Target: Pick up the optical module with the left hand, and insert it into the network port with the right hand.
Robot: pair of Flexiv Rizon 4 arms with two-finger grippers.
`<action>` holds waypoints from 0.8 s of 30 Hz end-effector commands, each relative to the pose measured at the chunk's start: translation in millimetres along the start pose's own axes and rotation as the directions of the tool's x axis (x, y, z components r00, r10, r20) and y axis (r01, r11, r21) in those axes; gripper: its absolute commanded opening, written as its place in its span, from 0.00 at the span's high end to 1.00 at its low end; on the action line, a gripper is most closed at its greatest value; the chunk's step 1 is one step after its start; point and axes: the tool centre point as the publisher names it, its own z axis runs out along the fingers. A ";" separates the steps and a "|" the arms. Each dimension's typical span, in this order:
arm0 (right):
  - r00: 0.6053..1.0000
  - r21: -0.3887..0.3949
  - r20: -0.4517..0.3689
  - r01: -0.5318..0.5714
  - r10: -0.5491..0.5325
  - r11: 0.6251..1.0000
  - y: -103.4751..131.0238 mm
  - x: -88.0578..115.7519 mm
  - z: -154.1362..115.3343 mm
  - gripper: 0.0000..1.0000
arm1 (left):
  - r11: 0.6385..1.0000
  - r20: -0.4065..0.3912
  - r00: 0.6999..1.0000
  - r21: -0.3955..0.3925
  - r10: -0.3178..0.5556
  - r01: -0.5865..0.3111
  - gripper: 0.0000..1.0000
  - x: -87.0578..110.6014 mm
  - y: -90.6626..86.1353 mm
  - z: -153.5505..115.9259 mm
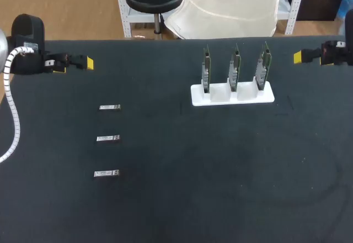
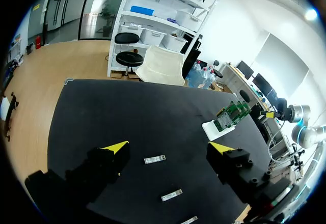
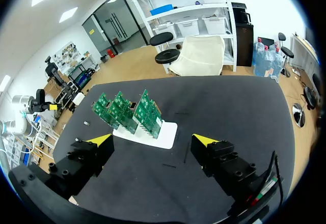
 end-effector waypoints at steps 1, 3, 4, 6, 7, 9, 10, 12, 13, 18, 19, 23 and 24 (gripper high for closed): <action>1.000 0.000 0.000 0.000 0.000 1.000 0.0 0.0 0.0 0.00 | 1.000 0.000 1.000 0.000 0.000 0.000 0.00 0.0 0.0 0.0; 1.000 0.000 0.000 0.000 0.000 1.000 0.0 0.0 0.0 0.00 | 1.000 0.000 1.000 0.000 0.000 0.000 0.00 0.0 0.0 0.0; 1.000 0.000 0.000 0.000 0.000 1.000 0.0 0.0 0.0 0.00 | 1.000 0.000 1.000 0.000 0.000 0.000 0.00 0.0 0.0 0.0; 1.000 0.000 0.000 0.000 0.000 1.000 0.0 0.0 0.0 0.00 | 1.000 0.000 1.000 0.000 0.000 0.000 0.00 0.0 0.0 0.0; 1.000 0.000 0.000 0.000 0.000 1.000 0.0 0.0 0.0 0.00 | 1.000 0.000 1.000 0.000 0.000 0.000 0.00 0.0 0.0 0.0; 1.000 0.000 0.000 0.000 0.000 1.000 0.0 0.0 0.0 0.00 | 1.000 0.000 1.000 0.000 0.000 0.000 0.00 0.0 0.0 0.0; 1.000 0.000 0.000 0.000 0.000 1.000 0.0 0.0 0.0 0.00 | 1.000 0.000 1.000 0.000 0.000 0.000 0.00 0.0 0.0 0.0; 1.000 0.000 0.000 0.000 0.000 1.000 0.0 0.0 0.0 0.00 | 1.000 0.000 1.000 0.000 0.000 0.000 0.00 0.0 0.0 0.0; 1.000 0.000 0.000 0.000 0.000 1.000 0.0 0.0 0.0 0.00 | 1.000 0.000 1.000 0.000 0.000 0.000 0.00 0.0 0.0 0.0; 1.000 0.000 0.000 0.000 0.000 1.000 0.0 0.0 0.0 0.00 | 1.000 0.002 1.000 0.000 0.010 -0.010 0.00 -0.2 2.3 -1.7; 1.000 0.000 0.000 0.000 0.000 1.000 0.0 0.0 0.0 0.00 | 1.000 0.005 1.000 -0.001 0.020 -0.020 0.00 -1.0 3.8 -1.8; 1.000 0.000 0.000 0.000 0.000 1.000 0.0 0.0 0.0 0.00 | 0.988 -0.021 0.988 -0.011 0.156 -0.156 0.00 -4.6 14.8 -3.8; 1.000 0.000 0.000 0.000 0.000 1.000 0.0 0.0 0.0 0.00 | 0.977 -0.029 0.976 -0.013 0.214 -0.215 0.00 -5.0 17.0 -3.7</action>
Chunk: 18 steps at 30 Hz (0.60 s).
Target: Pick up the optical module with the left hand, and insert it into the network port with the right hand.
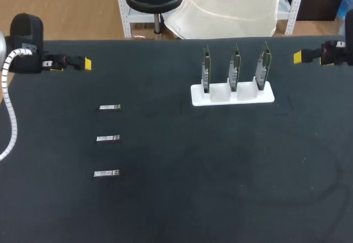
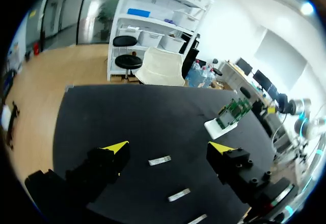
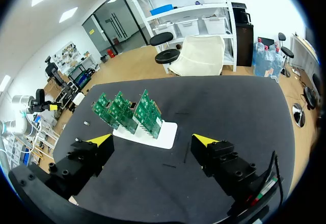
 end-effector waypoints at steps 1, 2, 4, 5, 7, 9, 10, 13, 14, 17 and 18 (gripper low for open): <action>1.000 0.000 0.000 0.000 0.000 1.000 0.0 0.0 0.0 0.00 | 0.983 -0.044 0.982 0.030 0.182 -0.181 0.00 -3.5 10.1 -0.5; 1.000 0.000 0.000 0.000 0.000 1.000 0.0 0.0 0.0 0.00 | 0.966 -0.081 0.963 0.047 0.256 -0.253 0.00 -2.3 12.3 1.3; 1.000 0.000 0.000 0.000 0.000 1.000 0.0 0.0 0.0 0.00 | 0.934 -0.119 0.928 0.090 0.354 -0.345 0.00 -0.9 19.0 3.9; 1.000 0.000 0.000 0.000 0.000 1.000 0.0 0.0 0.0 0.00 | 0.914 -0.147 0.905 0.132 0.400 -0.383 0.00 0.2 22.3 5.3; 1.000 0.000 0.000 0.000 0.000 1.000 0.0 0.0 0.0 0.00 | 0.855 -0.179 0.838 0.152 0.516 -0.495 0.00 2.6 27.2 7.0; 1.000 0.000 0.000 0.000 0.000 1.000 0.0 0.0 0.0 0.00 | 0.792 -0.213 0.764 0.204 0.609 -0.575 0.00 6.2 30.7 9.4; 1.000 0.000 0.000 0.000 0.000 1.000 0.0 0.0 0.0 0.00 | 0.761 -0.220 0.731 0.253 0.646 -0.597 0.00 8.2 33.2 11.5; 1.000 0.000 0.000 0.000 0.000 1.000 0.0 0.0 0.0 0.00 | 0.695 -0.256 0.647 0.294 0.719 -0.656 0.00 11.8 40.4 16.8; 1.000 0.000 0.000 0.000 0.000 1.000 0.0 0.0 0.0 0.00 | 0.673 -0.254 0.624 0.310 0.739 -0.671 0.00 12.5 42.0 17.9; 1.000 0.000 0.000 0.000 0.000 1.000 0.0 0.0 0.0 0.00 | 0.615 -0.259 0.558 0.332 0.788 -0.715 0.00 14.5 46.0 22.9; 1.000 0.000 0.000 0.000 0.000 1.000 0.0 0.0 0.0 0.00 | 0.593 -0.269 0.529 0.330 0.805 -0.734 0.00 15.4 47.3 25.4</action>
